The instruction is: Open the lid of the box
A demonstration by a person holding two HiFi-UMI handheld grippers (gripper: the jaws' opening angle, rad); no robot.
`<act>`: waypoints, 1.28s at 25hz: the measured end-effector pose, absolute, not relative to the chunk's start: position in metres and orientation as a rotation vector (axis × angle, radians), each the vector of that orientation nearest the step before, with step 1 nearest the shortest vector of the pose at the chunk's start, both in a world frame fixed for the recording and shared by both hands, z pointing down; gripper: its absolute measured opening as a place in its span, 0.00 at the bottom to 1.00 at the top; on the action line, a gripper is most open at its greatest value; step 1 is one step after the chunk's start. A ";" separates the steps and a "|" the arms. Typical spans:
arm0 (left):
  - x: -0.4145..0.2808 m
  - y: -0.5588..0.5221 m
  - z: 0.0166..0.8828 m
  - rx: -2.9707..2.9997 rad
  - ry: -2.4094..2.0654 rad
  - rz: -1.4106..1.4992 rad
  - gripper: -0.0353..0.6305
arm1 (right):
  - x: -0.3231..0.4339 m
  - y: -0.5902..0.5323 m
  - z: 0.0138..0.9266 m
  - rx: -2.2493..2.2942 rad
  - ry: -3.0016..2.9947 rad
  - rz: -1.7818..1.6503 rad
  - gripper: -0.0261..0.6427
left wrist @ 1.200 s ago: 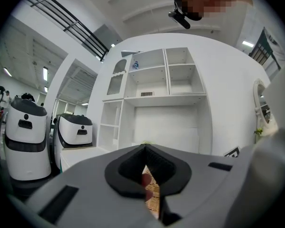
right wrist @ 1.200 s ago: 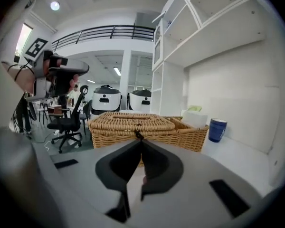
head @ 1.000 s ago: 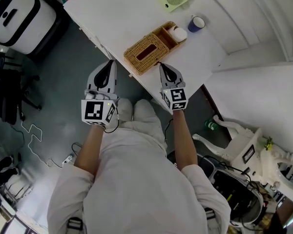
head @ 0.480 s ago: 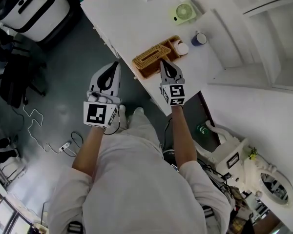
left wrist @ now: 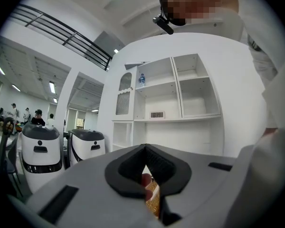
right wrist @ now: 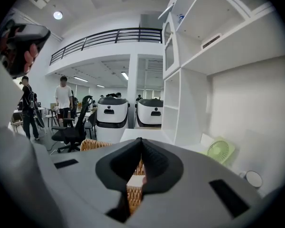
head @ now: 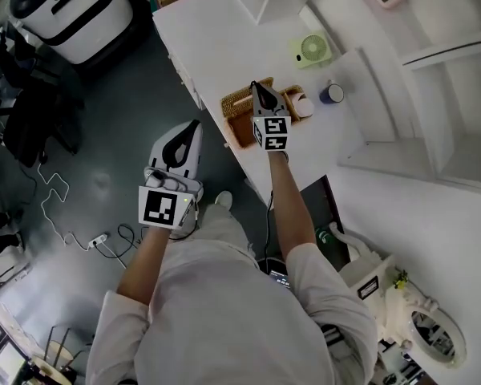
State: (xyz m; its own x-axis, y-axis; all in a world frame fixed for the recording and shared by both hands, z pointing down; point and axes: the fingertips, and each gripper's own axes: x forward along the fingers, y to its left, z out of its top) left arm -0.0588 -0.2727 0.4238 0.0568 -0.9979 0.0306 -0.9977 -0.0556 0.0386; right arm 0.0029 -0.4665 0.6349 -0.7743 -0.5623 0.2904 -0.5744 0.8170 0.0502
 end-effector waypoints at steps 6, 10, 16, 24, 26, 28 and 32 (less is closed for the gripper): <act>-0.075 -0.262 0.422 2.201 -2.185 -0.008 0.05 | -0.038 -0.487 0.667 0.767 -2.663 0.139 0.21; -0.085 -0.257 0.415 2.193 -2.211 -0.040 0.05 | -0.036 -0.480 0.649 0.756 -2.694 0.153 0.28; -0.084 -0.253 0.408 2.216 -2.187 -0.088 0.05 | -0.013 -0.453 0.612 0.755 -2.723 0.153 0.35; -0.084 -0.243 0.406 2.281 -2.102 -0.083 0.05 | 0.037 -0.371 0.500 1.021 -2.768 -0.018 0.04; -0.084 -0.239 0.406 2.314 -2.059 -0.085 0.05 | 0.049 -0.343 0.471 1.098 -2.788 -0.013 0.04; -0.083 -0.233 0.405 2.358 -2.015 -0.080 0.05 | 0.059 -0.314 0.449 1.194 -2.781 -0.006 0.04; -0.076 -0.213 0.398 2.448 -1.935 -0.093 0.05 | 0.071 -0.261 0.415 1.369 -2.731 -0.093 0.04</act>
